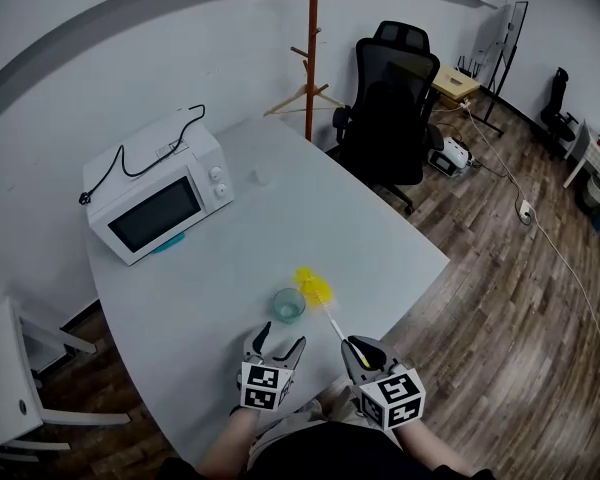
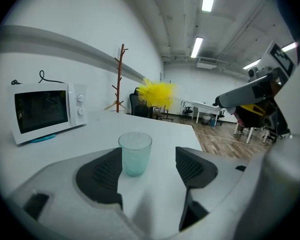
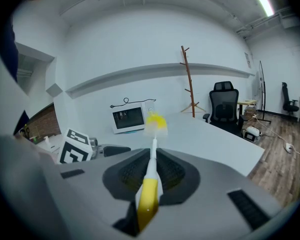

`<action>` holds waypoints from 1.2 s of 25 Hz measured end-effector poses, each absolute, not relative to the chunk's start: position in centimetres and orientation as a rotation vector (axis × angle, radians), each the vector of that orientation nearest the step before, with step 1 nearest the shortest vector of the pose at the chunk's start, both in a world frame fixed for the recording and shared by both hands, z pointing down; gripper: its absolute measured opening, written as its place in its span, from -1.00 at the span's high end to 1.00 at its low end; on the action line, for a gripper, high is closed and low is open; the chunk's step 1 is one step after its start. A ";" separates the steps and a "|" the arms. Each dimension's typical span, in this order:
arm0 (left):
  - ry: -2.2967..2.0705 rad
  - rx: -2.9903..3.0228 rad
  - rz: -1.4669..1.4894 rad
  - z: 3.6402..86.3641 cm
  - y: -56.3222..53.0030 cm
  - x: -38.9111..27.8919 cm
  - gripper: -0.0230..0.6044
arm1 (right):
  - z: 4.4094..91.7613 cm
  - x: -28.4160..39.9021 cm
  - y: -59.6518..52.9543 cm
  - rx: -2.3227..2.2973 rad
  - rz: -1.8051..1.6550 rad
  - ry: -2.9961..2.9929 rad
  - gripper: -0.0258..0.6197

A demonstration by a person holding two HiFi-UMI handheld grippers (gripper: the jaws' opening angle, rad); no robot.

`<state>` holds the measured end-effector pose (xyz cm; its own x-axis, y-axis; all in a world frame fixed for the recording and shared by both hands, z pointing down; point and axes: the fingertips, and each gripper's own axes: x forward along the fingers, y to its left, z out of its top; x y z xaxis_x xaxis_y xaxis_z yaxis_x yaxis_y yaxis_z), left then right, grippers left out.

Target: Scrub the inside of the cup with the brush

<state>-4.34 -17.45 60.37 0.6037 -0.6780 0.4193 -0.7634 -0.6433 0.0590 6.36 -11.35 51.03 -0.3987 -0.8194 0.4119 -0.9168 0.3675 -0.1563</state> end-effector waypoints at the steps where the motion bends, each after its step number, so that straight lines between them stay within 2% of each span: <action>1: -1.196 2.602 0.542 60.7 -18.0 -4.2 -0.11 | 51.1 6.3 -11.5 1.540 0.534 -2.364 0.77; 13: -1.222 2.560 0.614 65.6 -23.3 -2.4 -0.31 | 51.4 7.4 -13.9 1.480 0.547 -2.368 0.77; 30: -1.251 2.560 0.648 66.4 -25.4 -1.5 -0.30 | 51.7 8.8 -14.8 1.429 0.536 -2.371 0.77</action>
<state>-1.45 -25.36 66.44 0.5408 -0.6926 0.4774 -0.7894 -0.6138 0.0037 8.79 -14.84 51.74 -0.4484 -0.7701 0.4537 -0.8904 0.4294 -0.1510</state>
